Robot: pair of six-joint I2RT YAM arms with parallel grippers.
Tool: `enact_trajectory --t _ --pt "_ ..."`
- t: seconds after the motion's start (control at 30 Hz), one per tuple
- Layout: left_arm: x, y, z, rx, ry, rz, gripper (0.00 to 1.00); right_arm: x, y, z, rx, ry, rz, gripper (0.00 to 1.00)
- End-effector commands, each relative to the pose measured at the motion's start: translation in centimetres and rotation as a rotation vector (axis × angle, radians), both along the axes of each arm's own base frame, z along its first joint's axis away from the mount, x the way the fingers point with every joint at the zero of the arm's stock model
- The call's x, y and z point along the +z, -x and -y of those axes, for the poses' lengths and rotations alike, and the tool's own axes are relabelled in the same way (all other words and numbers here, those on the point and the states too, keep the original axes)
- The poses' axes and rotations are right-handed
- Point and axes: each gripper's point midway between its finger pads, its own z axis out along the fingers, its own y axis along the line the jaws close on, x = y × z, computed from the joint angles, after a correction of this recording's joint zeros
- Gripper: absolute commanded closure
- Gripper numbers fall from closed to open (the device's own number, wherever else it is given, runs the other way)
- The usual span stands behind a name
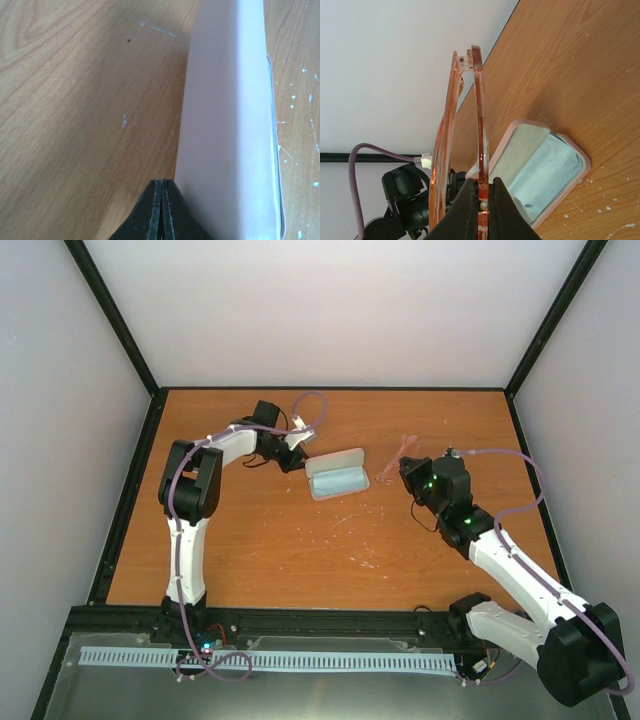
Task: Organize the sunglasses
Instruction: Adjust the sunglasses case at the center of the board.
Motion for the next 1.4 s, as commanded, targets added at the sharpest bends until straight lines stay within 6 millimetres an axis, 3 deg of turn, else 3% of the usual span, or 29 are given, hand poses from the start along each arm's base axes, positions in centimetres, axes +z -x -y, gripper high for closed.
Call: enact_trajectory --t 0.0,0.33,0.57,0.7,0.9,1.37 --pt "1.0 0.3 1.0 -0.026 0.030 -0.016 0.96 0.4 0.1 1.0 -0.051 0.001 0.004 0.97" --pt "0.7 2.2 1.2 -0.040 0.030 -0.043 0.96 -0.7 -0.3 0.5 -0.027 0.037 -0.041 0.97" --pt "1.4 3.3 1.6 -0.034 0.048 -0.061 0.96 -2.8 -1.7 -0.6 0.008 0.066 -0.061 0.97" --pt "1.8 3.4 1.8 -0.027 0.066 -0.067 0.96 -3.5 -2.8 -2.3 0.099 0.100 -0.043 0.97" --pt "2.5 3.5 2.4 -0.025 0.090 -0.073 0.96 -6.3 -3.9 -6.5 0.317 0.113 -0.072 0.97" --pt "2.6 5.1 4.0 -0.038 0.130 -0.112 0.96 -8.8 -5.2 -8.4 0.394 0.128 -0.113 0.97"
